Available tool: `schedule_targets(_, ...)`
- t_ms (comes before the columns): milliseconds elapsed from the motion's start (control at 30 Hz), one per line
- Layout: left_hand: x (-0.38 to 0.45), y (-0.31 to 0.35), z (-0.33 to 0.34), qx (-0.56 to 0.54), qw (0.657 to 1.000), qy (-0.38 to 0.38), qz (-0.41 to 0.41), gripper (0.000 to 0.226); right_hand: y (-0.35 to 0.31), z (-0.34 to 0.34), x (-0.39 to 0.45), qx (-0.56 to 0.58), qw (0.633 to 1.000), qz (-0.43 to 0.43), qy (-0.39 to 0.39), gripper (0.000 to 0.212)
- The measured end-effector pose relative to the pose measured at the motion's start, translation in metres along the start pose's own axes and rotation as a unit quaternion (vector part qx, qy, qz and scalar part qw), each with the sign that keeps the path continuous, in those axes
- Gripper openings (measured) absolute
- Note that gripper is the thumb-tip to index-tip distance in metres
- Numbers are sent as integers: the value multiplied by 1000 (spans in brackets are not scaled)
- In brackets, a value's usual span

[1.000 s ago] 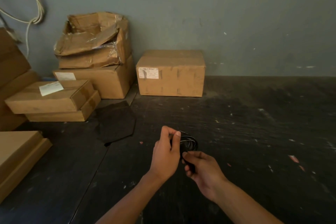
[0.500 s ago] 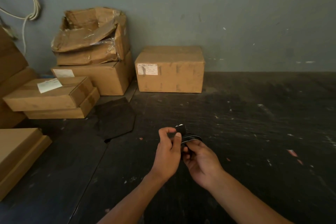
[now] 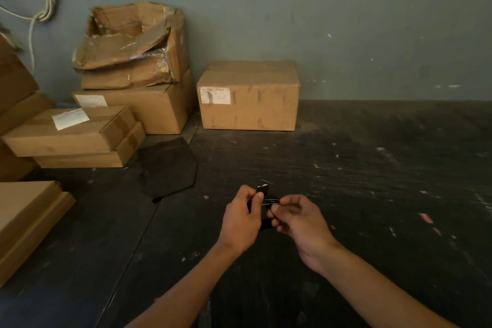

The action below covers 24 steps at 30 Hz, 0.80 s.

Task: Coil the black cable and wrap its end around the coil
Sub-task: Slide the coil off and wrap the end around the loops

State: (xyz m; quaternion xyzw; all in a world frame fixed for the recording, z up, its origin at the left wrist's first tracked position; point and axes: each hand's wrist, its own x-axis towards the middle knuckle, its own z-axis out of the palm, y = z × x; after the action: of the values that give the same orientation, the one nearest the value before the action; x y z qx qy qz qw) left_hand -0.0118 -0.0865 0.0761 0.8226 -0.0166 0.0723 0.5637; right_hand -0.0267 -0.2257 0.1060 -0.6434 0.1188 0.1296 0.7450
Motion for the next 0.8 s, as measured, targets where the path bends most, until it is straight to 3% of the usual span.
schedule_targets(100,-1,0,3,8,1000,-4,10,9,0,-1,0,-39,998,-56,5,18)
schedule_targets(267,0,1,3,-8,1000,-16,-5,11,0,-4,2,-27,996,-69,-44,27)
schedule_targets(367,-1,1,2,-10,999,-34,-17,12,2,-8,3,-131,982,-126,-45,27)
schedule_targets(467,-3,3,1,2,998,-53,-16,12,5,-12,7,-297,922,-250,-1,22)
schedule_targets(600,-8,6,2,36,995,-89,4,13,7,-22,16,-442,809,-386,4,15)
schedule_targets(667,-10,7,3,51,993,-108,14,14,7,-27,19,-465,786,-407,-3,13)
schedule_targets(800,-13,6,3,56,990,-132,13,18,11,-31,23,-458,781,-423,-9,9)
